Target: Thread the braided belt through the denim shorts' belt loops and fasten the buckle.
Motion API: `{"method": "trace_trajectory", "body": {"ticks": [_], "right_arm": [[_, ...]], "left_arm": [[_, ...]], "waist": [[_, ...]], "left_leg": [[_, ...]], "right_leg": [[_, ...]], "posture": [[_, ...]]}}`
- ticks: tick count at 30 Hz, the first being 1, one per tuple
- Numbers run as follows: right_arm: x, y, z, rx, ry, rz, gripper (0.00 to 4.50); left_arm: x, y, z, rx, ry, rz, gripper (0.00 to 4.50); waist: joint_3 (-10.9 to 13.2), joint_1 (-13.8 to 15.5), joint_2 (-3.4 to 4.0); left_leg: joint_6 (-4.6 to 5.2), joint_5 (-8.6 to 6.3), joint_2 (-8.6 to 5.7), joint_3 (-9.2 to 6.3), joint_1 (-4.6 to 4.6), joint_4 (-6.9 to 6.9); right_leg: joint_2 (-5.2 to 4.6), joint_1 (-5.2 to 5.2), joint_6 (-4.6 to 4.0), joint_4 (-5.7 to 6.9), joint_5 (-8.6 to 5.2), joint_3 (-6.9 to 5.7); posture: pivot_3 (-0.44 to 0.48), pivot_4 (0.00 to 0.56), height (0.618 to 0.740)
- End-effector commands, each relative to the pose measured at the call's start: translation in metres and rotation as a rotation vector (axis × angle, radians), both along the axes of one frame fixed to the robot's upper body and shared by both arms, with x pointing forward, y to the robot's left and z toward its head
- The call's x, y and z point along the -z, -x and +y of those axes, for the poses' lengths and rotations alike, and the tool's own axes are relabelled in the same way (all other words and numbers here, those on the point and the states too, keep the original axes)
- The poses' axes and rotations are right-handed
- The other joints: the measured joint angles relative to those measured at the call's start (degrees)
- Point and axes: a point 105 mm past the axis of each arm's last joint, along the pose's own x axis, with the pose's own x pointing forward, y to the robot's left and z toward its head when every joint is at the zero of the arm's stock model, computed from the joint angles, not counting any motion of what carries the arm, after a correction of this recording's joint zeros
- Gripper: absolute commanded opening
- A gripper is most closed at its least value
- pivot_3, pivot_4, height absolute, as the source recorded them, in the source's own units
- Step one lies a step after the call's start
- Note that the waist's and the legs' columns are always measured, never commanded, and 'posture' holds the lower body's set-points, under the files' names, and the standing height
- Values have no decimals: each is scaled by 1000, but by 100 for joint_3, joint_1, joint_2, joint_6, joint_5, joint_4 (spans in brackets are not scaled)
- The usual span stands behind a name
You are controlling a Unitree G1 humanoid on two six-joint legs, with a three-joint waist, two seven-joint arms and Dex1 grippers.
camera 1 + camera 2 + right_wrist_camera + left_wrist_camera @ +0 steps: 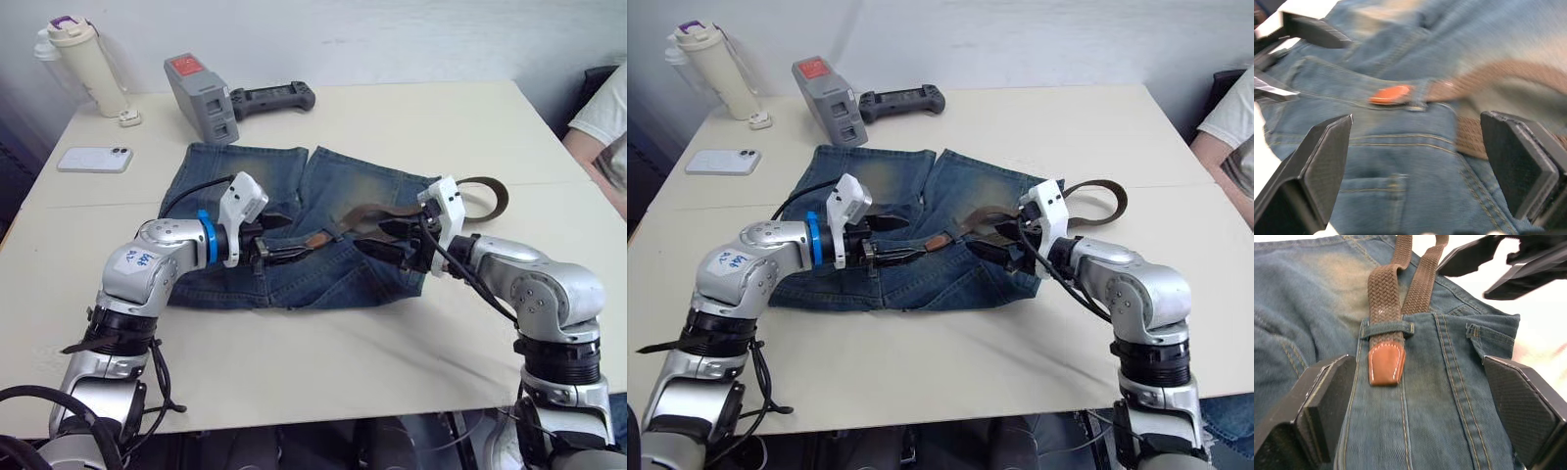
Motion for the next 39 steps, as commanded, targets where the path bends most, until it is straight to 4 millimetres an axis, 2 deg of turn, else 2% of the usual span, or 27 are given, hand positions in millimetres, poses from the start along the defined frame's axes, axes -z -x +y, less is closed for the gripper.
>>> {"method": "trace_trajectory", "body": {"ticks": [1, 4, 6, 7, 8, 11, 16, 21, 24, 27, 30, 34, 38, 39], "right_arm": [[-28, 30, 23, -107, 86, -198, 4225], [-25, 38, 28, -122, 122, -211, 3444], [-23, 38, 27, -96, 175, -237, 2396], [-22, 37, 25, -77, 195, -249, 2098], [-21, 36, 25, -66, 208, -257, 1532], [-11, 32, 28, -20, 226, -256, 186], [1, 20, 36, 41, 222, -252, 82], [28, 5, 41, 95, 228, -181, 82], [49, 4, 36, 128, 265, -114, 82], [59, 5, 30, 174, 260, -62, 82], [63, 6, 29, 186, 259, -45, 0], [66, 6, 30, 190, 258, -34, 0], [66, 5, 32, 182, 259, -34, 0], [66, 5, 32, 180, 259, -35, 0]], "left_arm": [[-14, -6, -8, 49, -23, -83, 4500], [-18, -13, -11, 55, -44, -117, 4500], [-20, -20, -13, 55, -63, -138, 4500], [-20, -23, -14, 56, -76, -148, 4500], [-20, -25, -14, 56, -85, -156, 4500], [-9, -40, -21, 51, -190, -208, 4500], [3, -49, -34, 93, -319, -280, 4500], [9, -55, -38, 88, -344, -288, 4500], [12, -57, -37, 88, -366, -279, 4500], [15, -54, -38, 106, -377, -255, 4500], [15, -51, -39, 114, -372, -247, 3684], [12, -50, -38, 113, -371, -251, 2016], [1, -50, -37, 112, -346, -274, 296], [0, -50, -37, 110, -344, -274, 47]], "waist": [[0, -8, 0], [-4, 14, -7], [-3, 34, -7], [-4, 44, -8], [-5, 39, -10], [-7, 38, -13], [-8, 45, -16], [-10, 0, -18], [-10, -6, -18], [-10, -6, -18], [-10, -4, -18], [-10, -4, -19], [-11, -3, -19], [-11, -4, -19]], "left_leg": [[1, 1, 0, 7, 0, 0], [1, 1, 1, 8, 1, -1], [1, 1, 0, 6, 1, 1], [1, 1, 0, 8, 1, 1], [2, 1, 0, 8, 1, 1], [1, 1, 1, 9, 2, -1], [2, 1, 1, 12, 0, 2], [2, 1, 4, 13, 1, 0], [2, 1, 4, 13, 0, -2], [2, 1, 4, 12, 0, -1], [2, 1, 4, 11, 0, 1], [2, 1, 4, 10, 0, 2], [2, 1, 4, 9, 0, 3], [2, 1, 4, 9, 0, 3]], "right_leg": [[0, 1, 0, -9, 0, 0], [0, 2, 0, -12, 0, -2], [0, 6, 0, -16, 0, -4], [0, 7, 0, -18, 0, -4], [0, 9, 0, -19, 0, -5], [0, 8, 0, -19, 0, -5], [-1, 6, 0, -19, 0, -11], [-1, 3, 0, -15, 0, -16], [-1, 1, 0, -15, 0, -16], [-1, 1, 0, -12, 0, -16], [-1, 1, 0, -9, 0, -16], [-1, 3, 0, -9, 0, -16], [-1, 3, 0, -8, 0, -16], [-1, 3, 0, -8, 0, -16]], "posture": [[0, 150, 650], [0, 150, 650], [0, 150, 650], [0, 150, 650], [0, 150, 650], [0, 150, 650], [0, 150, 650], [0, 150, 650], [0, 150, 650], [0, 150, 650], [0, 150, 650], [0, 150, 650], [0, 150, 650], [0, 150, 650]]}}
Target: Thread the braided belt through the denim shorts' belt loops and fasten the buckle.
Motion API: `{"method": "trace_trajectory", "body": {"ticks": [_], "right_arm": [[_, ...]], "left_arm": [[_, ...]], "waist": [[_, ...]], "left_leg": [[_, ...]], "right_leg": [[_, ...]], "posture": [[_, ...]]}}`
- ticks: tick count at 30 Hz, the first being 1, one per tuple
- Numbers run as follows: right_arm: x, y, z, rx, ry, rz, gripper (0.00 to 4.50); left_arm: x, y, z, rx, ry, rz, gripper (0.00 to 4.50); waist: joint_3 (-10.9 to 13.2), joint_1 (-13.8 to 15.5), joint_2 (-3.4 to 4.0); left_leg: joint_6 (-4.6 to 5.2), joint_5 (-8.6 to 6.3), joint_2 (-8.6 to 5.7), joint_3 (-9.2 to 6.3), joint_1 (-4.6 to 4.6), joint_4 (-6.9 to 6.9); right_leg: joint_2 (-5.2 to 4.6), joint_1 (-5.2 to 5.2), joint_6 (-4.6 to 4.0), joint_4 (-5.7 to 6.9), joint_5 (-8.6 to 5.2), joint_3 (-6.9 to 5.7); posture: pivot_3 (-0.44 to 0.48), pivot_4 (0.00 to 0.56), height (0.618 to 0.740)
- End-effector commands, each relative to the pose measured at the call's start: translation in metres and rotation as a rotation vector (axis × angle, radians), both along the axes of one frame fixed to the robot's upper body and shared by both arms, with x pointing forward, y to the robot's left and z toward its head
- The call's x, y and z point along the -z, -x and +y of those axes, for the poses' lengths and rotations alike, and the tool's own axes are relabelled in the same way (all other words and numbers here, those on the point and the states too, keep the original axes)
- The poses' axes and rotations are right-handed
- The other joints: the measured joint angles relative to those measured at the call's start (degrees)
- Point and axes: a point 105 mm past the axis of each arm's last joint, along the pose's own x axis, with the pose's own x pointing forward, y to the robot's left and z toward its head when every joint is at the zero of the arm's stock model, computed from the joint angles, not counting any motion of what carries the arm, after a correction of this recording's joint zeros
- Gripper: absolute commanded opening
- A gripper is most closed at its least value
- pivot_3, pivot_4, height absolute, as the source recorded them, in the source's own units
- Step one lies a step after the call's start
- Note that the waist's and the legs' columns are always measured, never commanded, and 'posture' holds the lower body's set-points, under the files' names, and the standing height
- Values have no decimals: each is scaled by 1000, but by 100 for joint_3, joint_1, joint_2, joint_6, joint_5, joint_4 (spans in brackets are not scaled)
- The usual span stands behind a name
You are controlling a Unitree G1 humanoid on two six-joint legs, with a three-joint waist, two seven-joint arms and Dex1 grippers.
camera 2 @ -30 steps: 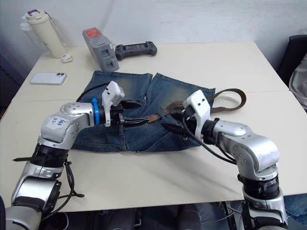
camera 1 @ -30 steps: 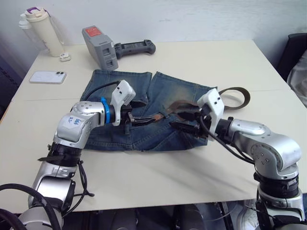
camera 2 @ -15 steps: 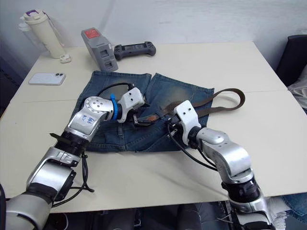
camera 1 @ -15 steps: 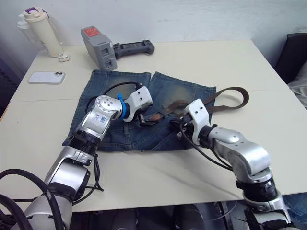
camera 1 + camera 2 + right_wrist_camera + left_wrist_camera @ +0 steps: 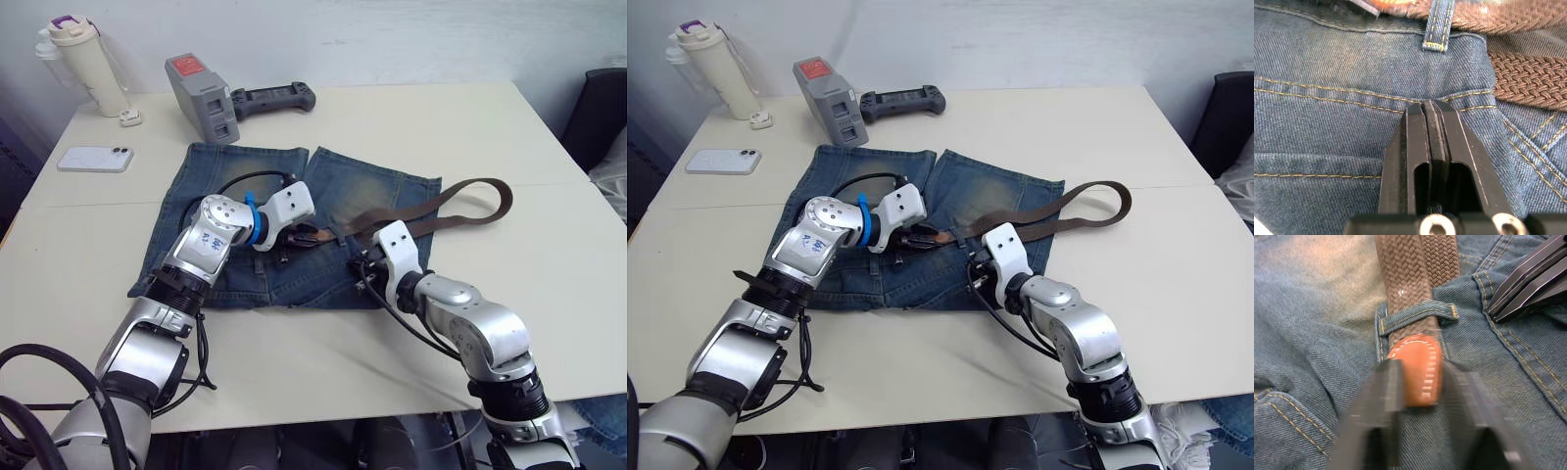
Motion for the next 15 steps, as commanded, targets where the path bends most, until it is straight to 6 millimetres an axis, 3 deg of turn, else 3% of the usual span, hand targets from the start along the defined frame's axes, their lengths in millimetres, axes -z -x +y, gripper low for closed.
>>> {"method": "trace_trajectory", "body": {"ticks": [1, 10, 15], "right_arm": [[7, 0, -2, 11, 16, 25, 0], [9, -1, -3, 3, 28, 35, 0], [13, -2, -4, -3, 45, 44, 0]], "left_arm": [[-23, -1, 1, 0, 30, -68, 47], [-26, 1, 14, -20, 15, -64, 47], [-28, 7, 38, -59, -26, -51, 47]], "waist": [[0, -1, 0], [0, -18, 0], [-1, -27, 0]], "left_leg": [[0, 0, 0, 0, 0, 0], [0, 0, 0, 0, 0, 0], [0, 0, 2, 0, 2, -2]], "right_leg": [[0, 0, 0, 0, 0, 0], [0, -1, 0, 2, 0, 0], [0, -3, 0, 6, 0, 0]], "posture": [[0, 150, 650], [0, 150, 650], [0, 150, 650]]}}
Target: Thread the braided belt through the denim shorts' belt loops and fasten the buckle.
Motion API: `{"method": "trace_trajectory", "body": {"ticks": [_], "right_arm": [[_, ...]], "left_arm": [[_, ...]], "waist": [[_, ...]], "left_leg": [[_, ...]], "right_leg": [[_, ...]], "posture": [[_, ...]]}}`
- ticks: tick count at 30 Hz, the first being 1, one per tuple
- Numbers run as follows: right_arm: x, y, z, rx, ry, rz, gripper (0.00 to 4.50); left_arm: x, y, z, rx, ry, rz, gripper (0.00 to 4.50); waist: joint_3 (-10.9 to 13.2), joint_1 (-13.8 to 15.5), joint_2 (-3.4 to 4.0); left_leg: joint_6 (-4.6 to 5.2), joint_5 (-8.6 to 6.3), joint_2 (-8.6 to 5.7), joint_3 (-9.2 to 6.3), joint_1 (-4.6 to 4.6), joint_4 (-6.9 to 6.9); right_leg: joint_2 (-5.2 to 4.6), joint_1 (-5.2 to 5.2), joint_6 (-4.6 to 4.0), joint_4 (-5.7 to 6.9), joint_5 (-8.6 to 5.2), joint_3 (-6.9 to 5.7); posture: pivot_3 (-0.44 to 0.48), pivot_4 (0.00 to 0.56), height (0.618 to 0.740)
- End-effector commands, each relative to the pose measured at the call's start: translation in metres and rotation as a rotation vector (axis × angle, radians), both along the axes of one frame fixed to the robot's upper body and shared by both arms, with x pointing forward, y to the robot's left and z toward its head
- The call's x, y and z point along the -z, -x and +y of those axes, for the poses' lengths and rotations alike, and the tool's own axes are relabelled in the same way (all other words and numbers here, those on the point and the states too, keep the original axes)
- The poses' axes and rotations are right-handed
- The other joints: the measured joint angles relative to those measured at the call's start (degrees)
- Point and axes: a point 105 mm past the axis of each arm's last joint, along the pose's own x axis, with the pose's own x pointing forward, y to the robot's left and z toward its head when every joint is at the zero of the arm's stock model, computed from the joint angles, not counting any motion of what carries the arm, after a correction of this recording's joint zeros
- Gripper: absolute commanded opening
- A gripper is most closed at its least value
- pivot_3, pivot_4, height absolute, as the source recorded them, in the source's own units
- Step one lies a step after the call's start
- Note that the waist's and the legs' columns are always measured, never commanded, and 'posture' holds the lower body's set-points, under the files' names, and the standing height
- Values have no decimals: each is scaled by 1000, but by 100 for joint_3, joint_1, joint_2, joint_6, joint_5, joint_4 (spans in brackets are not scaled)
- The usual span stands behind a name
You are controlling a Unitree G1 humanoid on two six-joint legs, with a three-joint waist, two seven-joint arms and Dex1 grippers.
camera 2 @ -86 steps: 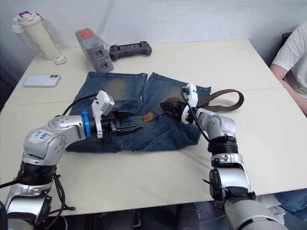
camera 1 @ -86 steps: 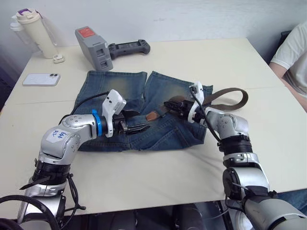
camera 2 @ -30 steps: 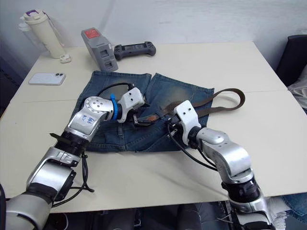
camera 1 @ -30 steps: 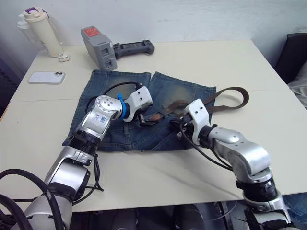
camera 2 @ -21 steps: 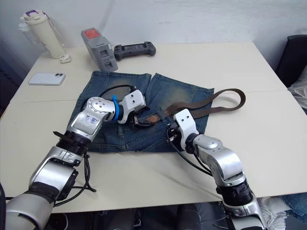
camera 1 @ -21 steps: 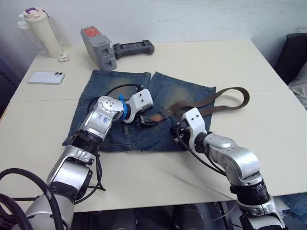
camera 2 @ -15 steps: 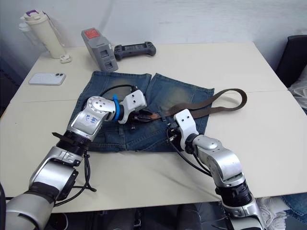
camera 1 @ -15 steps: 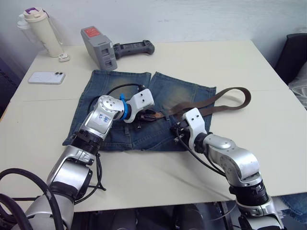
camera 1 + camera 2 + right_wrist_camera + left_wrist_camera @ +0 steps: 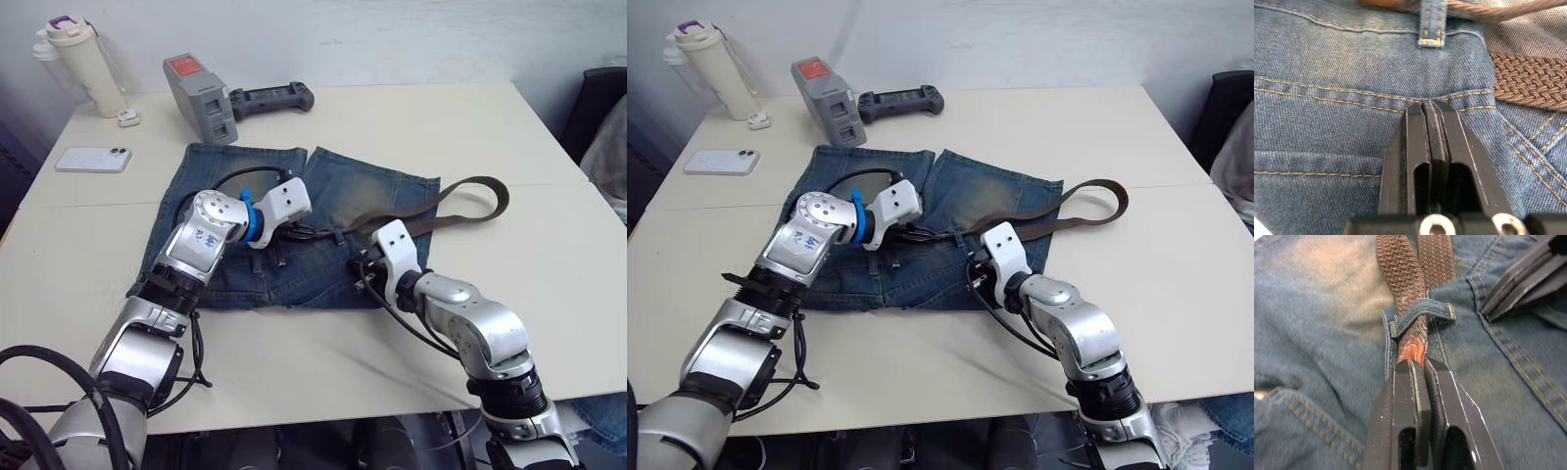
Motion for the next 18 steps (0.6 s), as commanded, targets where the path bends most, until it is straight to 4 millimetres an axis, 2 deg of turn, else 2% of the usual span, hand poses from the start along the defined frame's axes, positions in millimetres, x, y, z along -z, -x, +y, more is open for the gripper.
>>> {"method": "trace_trajectory", "body": {"ticks": [1, 3, 9, 14, 15, 17, 18], "right_arm": [[13, -1, -7, 20, 40, 39, 0], [13, -3, -6, 13, 42, 39, 0], [13, -5, -4, -11, 51, 41, 0], [13, -6, -4, -22, 48, 40, 0], [12, -7, -2, -26, 45, 38, 0], [10, -8, 0, -34, 43, 33, 0], [9, -8, 0, -36, 41, 31, 0]], "left_arm": [[-20, 2, 25, -56, 3, -48, 47], [-20, 11, 40, -69, -24, -26, 47], [-21, 32, 63, -113, -55, 8, 47], [-21, 33, 67, -170, -25, 0, 47], [-23, 33, 58, -158, 32, 13, 47], [-25, 35, 46, -138, 108, 39, 774], [-28, 37, 41, -127, 151, 55, 941]], "waist": [[0, -3, 0], [-4, -51, -1], [-18, -107, -21], [-26, -111, -33], [-26, -115, -33], [-28, -105, -36], [-29, -103, -39]], "left_leg": [[0, 0, 0, 0, 0, 0], [0, 0, 2, 1, 0, -1], [0, 0, 3, -2, 3, -3], [0, 0, 3, -4, 3, 1], [0, 0, 3, -4, 3, 1], [-1, 0, 3, -5, 3, 2], [-1, 0, 3, -8, 3, 4]], "right_leg": [[0, -1, 0, 1, 0, 0], [0, -4, 0, 1, 0, 0], [0, -6, 0, 9, 0, 0], [0, -3, 0, 11, 0, 0], [0, -3, -1, 12, 0, 0], [0, -3, -1, 15, 0, 1], [0, -3, -1, 18, 0, 0]], "posture": [[0, 150, 650], [0, 150, 650], [0, 150, 650], [0, 150, 650], [0, 150, 650], [0, 150, 650], [0, 150, 650]]}}
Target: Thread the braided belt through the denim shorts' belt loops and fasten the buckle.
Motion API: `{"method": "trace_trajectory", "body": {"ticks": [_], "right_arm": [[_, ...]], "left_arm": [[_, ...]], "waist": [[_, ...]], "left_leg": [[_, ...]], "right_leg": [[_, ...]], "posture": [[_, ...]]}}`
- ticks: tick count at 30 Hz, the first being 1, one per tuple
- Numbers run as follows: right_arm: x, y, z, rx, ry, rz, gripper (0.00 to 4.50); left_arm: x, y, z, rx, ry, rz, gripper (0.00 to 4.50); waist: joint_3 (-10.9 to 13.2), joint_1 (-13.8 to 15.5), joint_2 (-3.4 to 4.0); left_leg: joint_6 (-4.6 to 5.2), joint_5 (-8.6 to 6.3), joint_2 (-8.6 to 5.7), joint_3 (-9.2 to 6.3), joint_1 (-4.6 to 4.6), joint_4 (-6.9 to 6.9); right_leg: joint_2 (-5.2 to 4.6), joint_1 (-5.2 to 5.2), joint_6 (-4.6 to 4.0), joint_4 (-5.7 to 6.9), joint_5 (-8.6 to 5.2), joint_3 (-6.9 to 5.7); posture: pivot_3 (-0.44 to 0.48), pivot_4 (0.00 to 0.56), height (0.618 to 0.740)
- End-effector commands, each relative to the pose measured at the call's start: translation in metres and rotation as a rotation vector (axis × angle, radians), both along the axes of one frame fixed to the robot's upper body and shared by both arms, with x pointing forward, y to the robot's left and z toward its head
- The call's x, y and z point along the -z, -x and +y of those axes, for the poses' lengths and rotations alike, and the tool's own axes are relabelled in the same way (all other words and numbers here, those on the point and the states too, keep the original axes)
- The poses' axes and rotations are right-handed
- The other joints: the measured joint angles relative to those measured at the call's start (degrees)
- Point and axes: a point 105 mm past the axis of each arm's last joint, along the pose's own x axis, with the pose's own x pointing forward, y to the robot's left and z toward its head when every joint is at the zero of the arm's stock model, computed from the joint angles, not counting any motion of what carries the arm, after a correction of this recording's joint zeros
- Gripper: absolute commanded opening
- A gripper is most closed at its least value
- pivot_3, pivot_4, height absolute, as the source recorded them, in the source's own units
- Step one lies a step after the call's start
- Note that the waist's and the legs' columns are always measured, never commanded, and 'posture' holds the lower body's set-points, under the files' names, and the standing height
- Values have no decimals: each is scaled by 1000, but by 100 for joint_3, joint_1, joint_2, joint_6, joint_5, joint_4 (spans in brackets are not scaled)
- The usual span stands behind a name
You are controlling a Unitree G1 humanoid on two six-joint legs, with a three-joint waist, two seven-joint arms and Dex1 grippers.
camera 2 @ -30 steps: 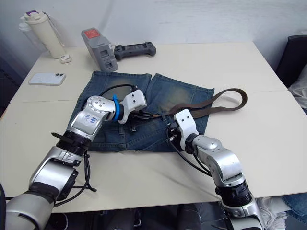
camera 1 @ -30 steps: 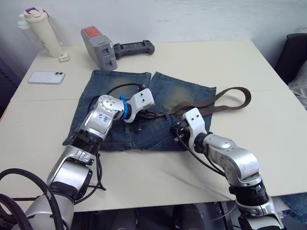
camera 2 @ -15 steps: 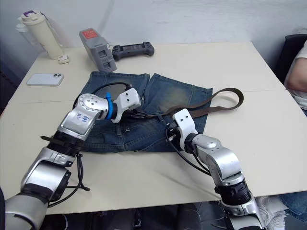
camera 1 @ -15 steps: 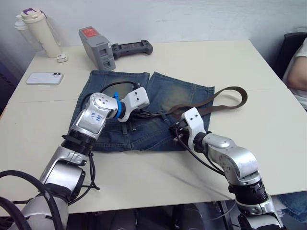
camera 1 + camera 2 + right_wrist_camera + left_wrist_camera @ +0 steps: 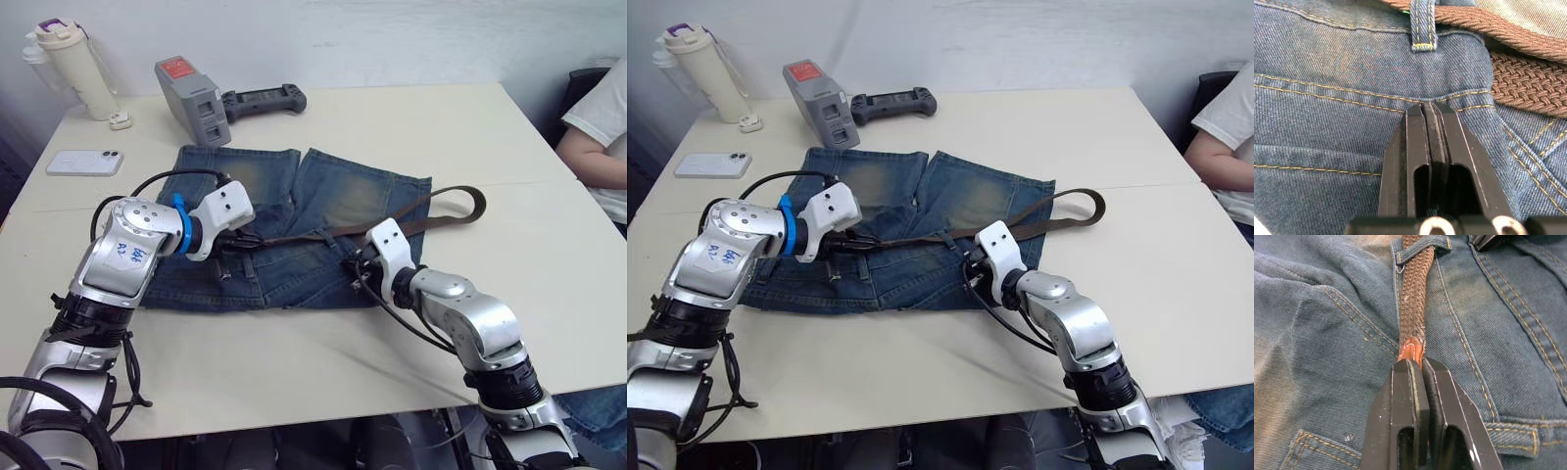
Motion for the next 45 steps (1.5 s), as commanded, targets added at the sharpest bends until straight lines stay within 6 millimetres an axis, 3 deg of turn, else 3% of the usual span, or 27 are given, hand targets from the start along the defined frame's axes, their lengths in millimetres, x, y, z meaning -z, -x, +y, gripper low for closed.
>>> {"method": "trace_trajectory", "body": {"ticks": [1, 8, 12, 16, 19, 24, 26, 27, 32, 36, 38, 45], "right_arm": [[6, -3, -4, 13, 27, 25, 0], [-4, -2, -6, -14, 21, -3, 0], [-43, 15, -1, -169, 37, -132, 0], [-64, 26, -1, -283, 54, -190, 0], [-70, 37, -2, -405, 142, -188, 890], [-57, 46, -5, -568, 341, -145, 3343], [-53, 47, -5, -600, 358, -123, 4220], [-51, 46, -5, -607, 364, -117, 4426], [-30, 28, -7, -600, 406, -47, 4426], [-9, 15, -20, -508, 416, 46, 4426], [-5, 12, -25, -474, 415, 70, 3640], [-6, 15, -39, -442, 417, 65, 224]], "left_arm": [[-18, 8, -17, 41, 136, -3, 1393], [-36, 15, -4, 31, 203, 43, 4423], [-68, 28, 21, 49, 297, 69, 4471], [-75, 34, 32, 66, 301, 50, 4471], [-70, 42, 32, 108, 299, 90, 4500], [-57, 58, 32, 176, 263, 144, 4500], [-56, 62, 30, 202, 272, 154, 4500], [-56, 66, 29, 220, 277, 161, 4500], [-48, 94, 21, 339, 285, 237, 4500], [-46, 92, 22, 314, 289, 234, 4500], [-44, 88, 21, 302, 287, 225, 4500], [-42, 85, 12, 330, 296, 223, 4500]], "waist": [[-3, -1, -5], [-3, -24, -4], [1, -2, -3], [1, -11, -3], [1, 5, -3], [1, -16, -3], [2, -16, -3], [2, -15, -3], [2, -23, -3], [2, 14, -2], [1, 19, -3], [1, 133, -3]], "left_leg": [[0, 0, 0, -1, 0, 2], [-2, 1, 0, -3, 0, -1], [-2, 1, -1, -4, -7, 2], [-2, 0, -1, -1, -3, -6], [-2, 1, -2, 1, -3, -3], [-2, 0, -1, 6, -4, -8], [-2, 0, -1, 12, -4, -12], [-2, 0, 0, 11, -4, -11], [-2, 0, 0, 15, -3, -10], [-2, 0, 1, 13, -4, -5], [-2, 0, 0, 14, -3, -5], [-2, 0, 0, 12, -3, 3]], "right_leg": [[0, 0, 0, 1, 0, 0], [0, -9, 0, 17, 0, 1], [0, -11, 0, 14, 0, 3], [0, -11, -1, 6, 0, 4], [-1, -10, -1, 6, 0, 5], [0, -8, -1, -14, 0, 3], [0, -9, -1, -17, 0, 6], [0, -8, -1, -18, 0, 4], [-1, -8, -1, -22, 0, 6], [-1, -5, -1, -21, 0, 7], [-1, -4, -1, -21, 0, 6], [-1, 1, -1, -21, 0, 6]], "posture": [[0, 150, 650], [0, 150, 650], [0, 150, 650], [0, 150, 650], [0, 150, 650], [0, 150, 650], [0, 150, 650], [0, 150, 650], [0, 150, 650], [0, 150, 650], [0, 150, 650], [0, 150, 650]]}}
